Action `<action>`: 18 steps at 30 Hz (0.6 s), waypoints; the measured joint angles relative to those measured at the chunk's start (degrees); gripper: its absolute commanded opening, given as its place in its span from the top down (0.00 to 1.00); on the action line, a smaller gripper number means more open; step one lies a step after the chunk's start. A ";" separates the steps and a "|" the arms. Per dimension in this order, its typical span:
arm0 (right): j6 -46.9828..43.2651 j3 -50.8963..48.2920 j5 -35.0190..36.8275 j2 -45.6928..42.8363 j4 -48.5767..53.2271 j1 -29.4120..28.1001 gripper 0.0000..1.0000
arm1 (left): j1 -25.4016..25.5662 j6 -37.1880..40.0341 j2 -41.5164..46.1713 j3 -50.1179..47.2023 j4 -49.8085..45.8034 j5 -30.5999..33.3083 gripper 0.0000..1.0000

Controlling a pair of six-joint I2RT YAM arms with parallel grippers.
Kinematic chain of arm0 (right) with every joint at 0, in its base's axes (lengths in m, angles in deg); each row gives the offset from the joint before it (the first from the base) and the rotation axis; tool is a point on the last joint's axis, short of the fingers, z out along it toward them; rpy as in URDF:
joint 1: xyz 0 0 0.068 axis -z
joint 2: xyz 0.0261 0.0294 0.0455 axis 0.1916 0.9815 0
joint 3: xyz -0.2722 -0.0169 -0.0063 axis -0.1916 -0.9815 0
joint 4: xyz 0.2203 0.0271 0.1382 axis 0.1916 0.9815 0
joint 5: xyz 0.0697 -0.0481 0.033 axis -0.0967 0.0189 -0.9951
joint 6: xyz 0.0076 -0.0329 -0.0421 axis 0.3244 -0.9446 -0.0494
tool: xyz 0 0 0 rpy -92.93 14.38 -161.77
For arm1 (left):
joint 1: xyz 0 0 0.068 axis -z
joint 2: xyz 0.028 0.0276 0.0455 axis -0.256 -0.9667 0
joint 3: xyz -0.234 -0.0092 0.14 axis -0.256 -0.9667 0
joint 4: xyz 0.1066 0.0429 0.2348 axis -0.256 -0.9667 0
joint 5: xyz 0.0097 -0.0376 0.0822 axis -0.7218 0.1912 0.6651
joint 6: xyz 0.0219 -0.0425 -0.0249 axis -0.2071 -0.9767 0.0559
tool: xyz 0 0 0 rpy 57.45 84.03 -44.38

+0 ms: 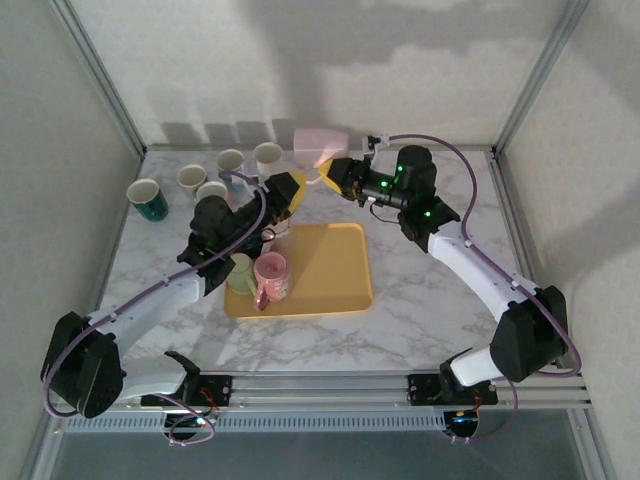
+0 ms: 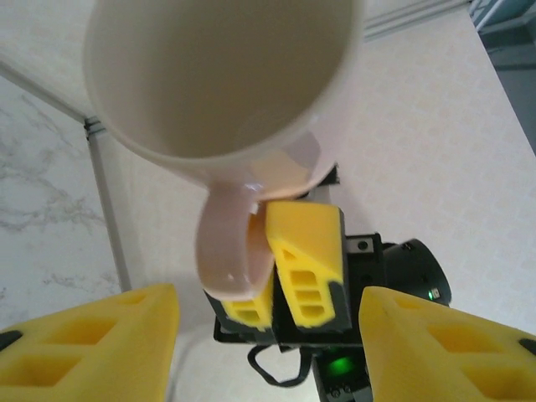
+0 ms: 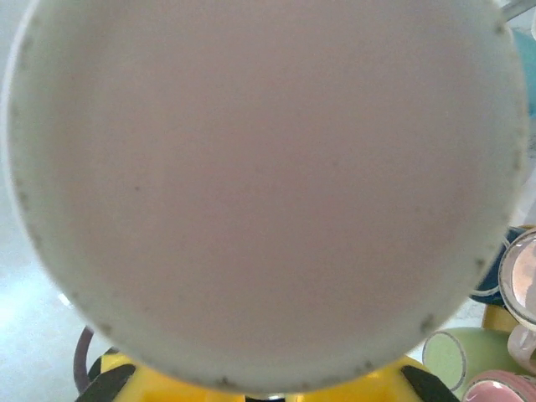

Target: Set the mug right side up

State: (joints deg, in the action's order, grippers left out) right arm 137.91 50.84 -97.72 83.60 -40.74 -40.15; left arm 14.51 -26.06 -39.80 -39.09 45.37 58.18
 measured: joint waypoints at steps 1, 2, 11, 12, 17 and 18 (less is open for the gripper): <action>0.28 -0.07 -0.02 -0.20 -0.22 0.00 1.00 | 0.00 0.00 -0.35 0.33 -0.11 0.17 0.41; 0.61 -0.07 -0.17 -0.31 -0.55 0.00 1.00 | 0.00 -0.02 -0.66 0.52 -0.13 0.20 0.41; 2.16 -1.38 -1.44 -0.50 -2.64 -0.02 1.00 | 0.15 -1.55 -3.61 2.01 0.20 0.15 0.51; 2.34 -1.53 -1.49 -0.50 -2.64 -0.04 1.00 | 0.26 -1.68 -3.98 2.43 0.31 0.15 0.52; 2.56 -1.73 -2.14 -0.50 -2.62 -0.39 1.00 | 0.72 -2.67 -5.09 3.80 1.42 0.17 0.62; 2.56 -1.73 -2.40 -0.50 -2.62 -0.42 1.00 | 0.72 -2.82 -5.16 3.80 1.70 0.17 0.65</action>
State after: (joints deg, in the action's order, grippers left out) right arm 140.47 49.12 -100.12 83.10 -43.36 -40.57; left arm 15.23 -28.88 -44.96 -35.29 47.08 58.35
